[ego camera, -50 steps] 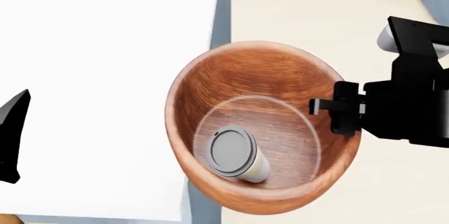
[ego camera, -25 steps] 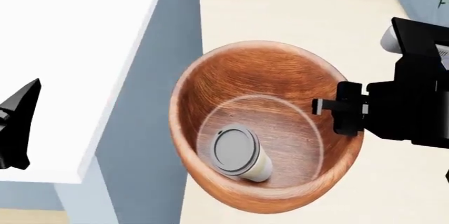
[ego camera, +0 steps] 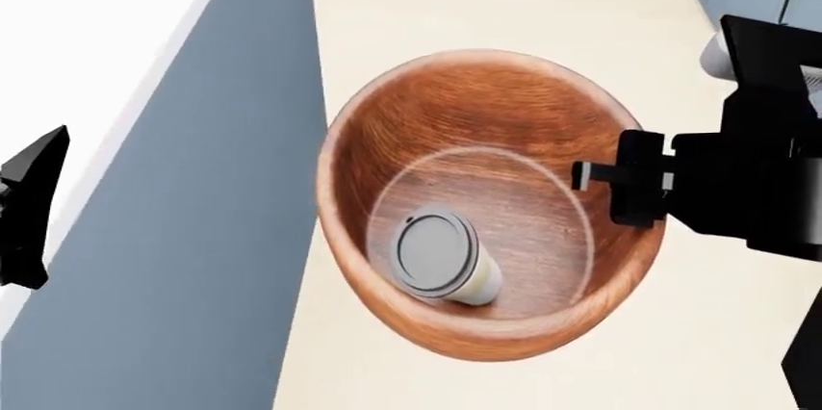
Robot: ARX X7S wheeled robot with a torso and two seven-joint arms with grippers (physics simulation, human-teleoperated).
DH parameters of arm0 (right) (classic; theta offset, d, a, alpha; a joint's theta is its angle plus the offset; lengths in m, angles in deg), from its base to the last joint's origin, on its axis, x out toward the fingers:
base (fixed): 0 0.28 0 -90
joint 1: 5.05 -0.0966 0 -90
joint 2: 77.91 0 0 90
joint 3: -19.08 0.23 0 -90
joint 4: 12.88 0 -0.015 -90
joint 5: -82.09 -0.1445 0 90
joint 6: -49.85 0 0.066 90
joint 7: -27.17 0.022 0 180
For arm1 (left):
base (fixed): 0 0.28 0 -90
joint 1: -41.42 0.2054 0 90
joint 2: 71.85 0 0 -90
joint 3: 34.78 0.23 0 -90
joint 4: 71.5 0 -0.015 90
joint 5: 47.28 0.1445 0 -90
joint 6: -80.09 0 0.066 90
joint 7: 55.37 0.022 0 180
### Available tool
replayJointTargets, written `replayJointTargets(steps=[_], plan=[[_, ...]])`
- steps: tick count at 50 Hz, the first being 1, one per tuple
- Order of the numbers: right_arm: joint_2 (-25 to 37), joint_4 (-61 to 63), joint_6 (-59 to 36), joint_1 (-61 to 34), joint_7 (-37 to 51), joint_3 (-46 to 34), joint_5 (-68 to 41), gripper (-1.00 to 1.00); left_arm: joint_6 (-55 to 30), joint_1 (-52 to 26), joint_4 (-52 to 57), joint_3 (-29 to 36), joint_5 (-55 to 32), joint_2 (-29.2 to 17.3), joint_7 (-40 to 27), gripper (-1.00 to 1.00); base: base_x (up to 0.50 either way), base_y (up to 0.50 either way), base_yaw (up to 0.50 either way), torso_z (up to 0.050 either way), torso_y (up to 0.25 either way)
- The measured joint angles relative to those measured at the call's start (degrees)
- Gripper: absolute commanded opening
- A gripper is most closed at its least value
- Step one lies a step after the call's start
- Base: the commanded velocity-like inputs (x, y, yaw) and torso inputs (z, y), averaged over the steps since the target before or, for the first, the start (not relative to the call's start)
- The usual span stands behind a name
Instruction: Place the cup inside the bowl on the dining table and move the bowl to any counter.
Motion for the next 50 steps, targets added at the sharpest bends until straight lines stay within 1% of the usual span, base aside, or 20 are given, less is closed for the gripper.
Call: replayJointTargets(steps=[18,22,36,50], plan=[[-0.5,-1.0,0.7,-0.1,0.1,-0.2,0.2,-1.00,-0.2,-0.8,-0.7,0.9,0.8,0.9,0.0,1.00,0.44,-0.36,0.00,0.000,0.001],[-0.5,-0.9,0.9,-0.1,-0.3,-0.5,0.4,-1.00,0.1,-0.2,-0.3,0.1,0.0,0.0,0.2,1.00,0.49,-0.25,0.00,0.000,0.003],[-1.0,-1.5,2.1,-0.2,-1.4,-1.2,1.2,-1.00,0.3,0.1,-0.7,0.7,1.0,0.6,0.5,1.00,0.50,-0.02,0.00,0.000,0.001],[-1.2,-1.7,2.6,-0.1,-1.9,-1.4,1.2,-1.00,0.5,0.3,-0.6,0.4,0.7,0.1,0.6,1.00,0.50,-0.02,0.00,0.000,0.001]])
